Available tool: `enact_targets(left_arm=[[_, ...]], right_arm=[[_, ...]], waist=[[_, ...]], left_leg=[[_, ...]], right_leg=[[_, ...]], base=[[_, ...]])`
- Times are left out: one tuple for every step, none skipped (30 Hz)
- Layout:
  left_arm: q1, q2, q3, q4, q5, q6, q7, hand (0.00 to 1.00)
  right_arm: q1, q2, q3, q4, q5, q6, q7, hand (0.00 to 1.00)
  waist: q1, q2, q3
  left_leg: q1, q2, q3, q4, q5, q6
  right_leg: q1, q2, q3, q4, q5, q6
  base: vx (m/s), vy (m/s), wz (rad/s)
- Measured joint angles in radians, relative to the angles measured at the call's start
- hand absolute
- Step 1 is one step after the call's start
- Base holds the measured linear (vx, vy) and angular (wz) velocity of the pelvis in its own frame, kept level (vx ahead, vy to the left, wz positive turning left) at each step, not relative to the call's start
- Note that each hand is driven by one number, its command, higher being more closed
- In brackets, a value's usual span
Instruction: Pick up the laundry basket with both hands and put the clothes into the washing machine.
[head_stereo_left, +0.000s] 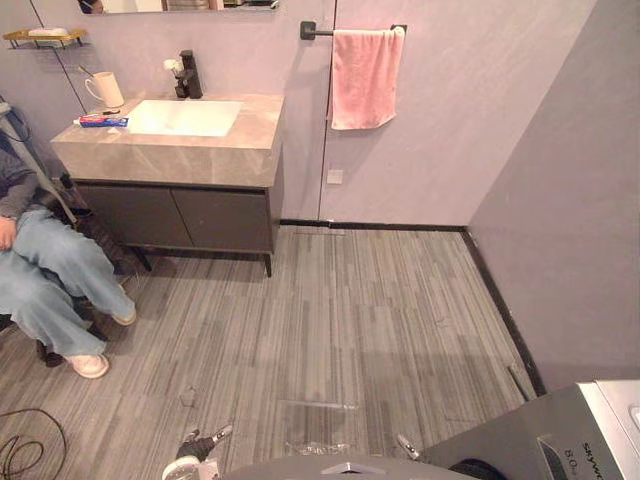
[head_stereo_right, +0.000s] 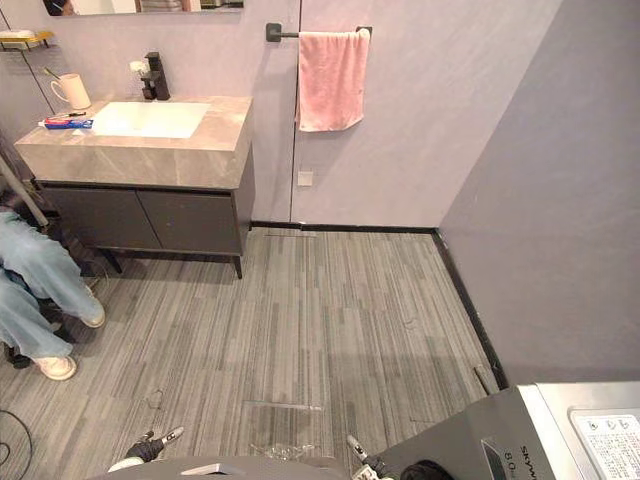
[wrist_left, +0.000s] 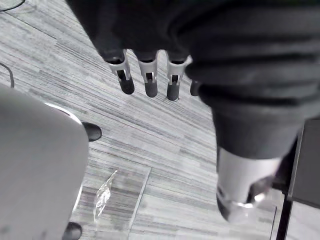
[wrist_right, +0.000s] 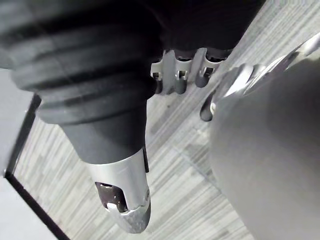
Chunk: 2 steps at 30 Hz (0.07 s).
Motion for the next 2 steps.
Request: enact_targets(left_arm=[[-0.001,0.000,-0.009,0.001,0.000,0.000,0.000,0.00],[-0.002,0.002,-0.019,0.000,0.000,0.000,0.000,0.00]], right_arm=[[0.000,0.000,0.000,0.000,-0.002,0.000,0.000,0.00],[0.000,-0.001,0.000,0.000,-0.001,0.000,0.000,0.00]], waist=[[-0.003,-0.003,0.000],[-0.005,-0.014,-0.005]], left_leg=[[0.000,0.000,0.000,0.000,0.000,0.000],[-0.001,-0.001,0.000,-0.003,0.000,0.000]], right_leg=[[0.000,0.000,0.000,-0.006,0.002,0.001],[0.000,0.000,0.000,-0.011,0.005,0.003]], base=[[0.08,0.024,-0.03],[0.05,0.009,0.00]])
